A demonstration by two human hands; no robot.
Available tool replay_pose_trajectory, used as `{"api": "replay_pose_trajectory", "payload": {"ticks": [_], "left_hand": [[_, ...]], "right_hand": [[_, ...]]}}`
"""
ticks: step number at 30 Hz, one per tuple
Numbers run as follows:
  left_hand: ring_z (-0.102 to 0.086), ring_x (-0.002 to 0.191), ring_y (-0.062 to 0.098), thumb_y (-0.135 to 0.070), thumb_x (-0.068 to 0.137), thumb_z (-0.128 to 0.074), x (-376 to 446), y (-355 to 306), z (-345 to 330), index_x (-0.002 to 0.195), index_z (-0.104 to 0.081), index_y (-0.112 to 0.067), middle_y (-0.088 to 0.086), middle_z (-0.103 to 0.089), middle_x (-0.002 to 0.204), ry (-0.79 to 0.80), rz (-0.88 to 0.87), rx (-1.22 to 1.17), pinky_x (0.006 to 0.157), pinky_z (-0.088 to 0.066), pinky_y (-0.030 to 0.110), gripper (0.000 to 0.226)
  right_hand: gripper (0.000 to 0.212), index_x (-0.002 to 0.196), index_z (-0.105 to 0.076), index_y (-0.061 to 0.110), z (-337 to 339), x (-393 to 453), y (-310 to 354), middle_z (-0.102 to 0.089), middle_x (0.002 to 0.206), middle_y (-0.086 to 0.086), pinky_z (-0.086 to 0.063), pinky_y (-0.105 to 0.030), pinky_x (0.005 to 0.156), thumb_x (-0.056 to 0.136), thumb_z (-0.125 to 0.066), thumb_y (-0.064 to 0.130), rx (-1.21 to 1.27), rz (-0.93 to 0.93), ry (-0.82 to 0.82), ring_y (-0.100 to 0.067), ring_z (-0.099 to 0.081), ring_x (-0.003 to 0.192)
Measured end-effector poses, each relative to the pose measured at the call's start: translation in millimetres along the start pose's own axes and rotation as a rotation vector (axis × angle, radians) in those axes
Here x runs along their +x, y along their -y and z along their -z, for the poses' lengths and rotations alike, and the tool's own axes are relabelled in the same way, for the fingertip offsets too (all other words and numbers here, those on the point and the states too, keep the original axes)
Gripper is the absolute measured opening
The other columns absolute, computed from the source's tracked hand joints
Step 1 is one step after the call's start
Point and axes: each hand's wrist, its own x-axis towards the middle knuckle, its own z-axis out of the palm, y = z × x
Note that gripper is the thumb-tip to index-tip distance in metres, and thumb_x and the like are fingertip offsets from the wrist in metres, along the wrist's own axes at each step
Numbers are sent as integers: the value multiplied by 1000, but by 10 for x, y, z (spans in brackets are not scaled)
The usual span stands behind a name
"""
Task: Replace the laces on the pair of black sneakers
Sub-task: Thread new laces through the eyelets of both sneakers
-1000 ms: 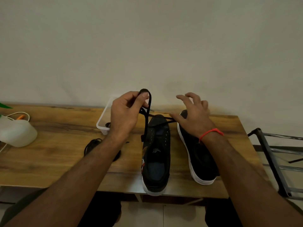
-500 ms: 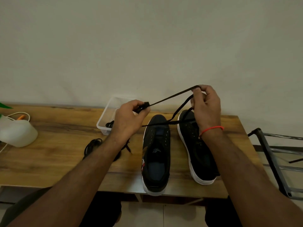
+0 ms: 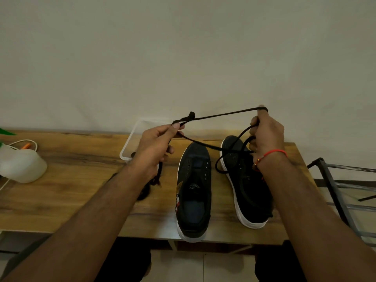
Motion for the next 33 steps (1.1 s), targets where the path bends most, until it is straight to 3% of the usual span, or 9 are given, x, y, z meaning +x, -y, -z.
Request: {"api": "replay_pose_trajectory", "payload": {"ticks": [7,12,15,18,21,24,26,30,33], "left_hand": [[-32,50,7,-22,104,-51,87,-1,48,109,-73,-22,-3,-48,81,-270,79,-192,39,-25,22,22],[-45,63,12,-16,107,-40,144,14,120,114,-67,-26,1,-54,98,-475,123,-284,52,-46,28,30],[-58,98,16,-18,103,-52,122,65,96,117,-68,-31,1,-60,127,-279,20,74,80,-52,33,25],[-43,129,5,-18,97,-64,37,108,-2,126,-65,-38,-9,-46,143,-86,-382,595,107,-37,24,36],[-50,121,-13,-26,101,-62,-98,127,-198,138,-57,-34,-16,-58,136,325,-397,475,96,-39,5,39],[-69,102,9,-26,101,-61,-135,203,-298,125,-64,-32,-5,-73,105,353,-276,307,92,-57,31,25],[-71,89,17,-25,103,-56,-117,201,-279,112,-70,-26,-1,-70,84,191,-257,191,87,-59,39,16],[-51,61,10,-28,104,-55,-16,101,-140,107,-68,-22,-7,-51,75,-234,-177,-185,61,-56,34,15],[-56,72,7,-31,102,-57,15,90,-62,109,-72,-26,-15,-63,83,-254,-293,19,67,-46,26,17]], "right_hand": [[38,74,-55,16,84,87,27,-34,51,5,-14,-22,41,98,-50,45,153,-125,-8,-12,-18,42],[41,72,-53,17,108,92,18,-34,52,5,-13,-23,42,98,-49,48,208,-140,-44,-13,-18,42],[38,71,-54,17,62,43,59,-32,53,4,-11,-26,44,97,-54,46,122,-69,85,-12,-17,43],[33,74,-58,17,-36,-88,72,-33,54,3,-11,-27,45,96,-62,41,-60,26,370,-11,-21,46],[26,76,-62,17,-125,-248,12,-35,55,3,-15,-23,43,96,-64,33,-158,130,609,-13,-25,50],[4,91,-67,18,-141,-264,-9,-42,61,0,-22,-22,43,95,-66,18,-205,208,760,-11,-30,49],[17,105,-67,20,-134,-201,-29,-49,73,1,-30,-21,45,91,-67,9,-203,243,670,-7,-38,52],[38,115,-63,15,-49,-84,-34,-51,84,3,-42,-16,62,84,-54,-4,-95,403,-67,3,-47,61],[40,120,-64,21,3,-39,-41,-60,103,2,-45,-21,76,85,-59,3,-194,529,36,-5,-49,77]]}}
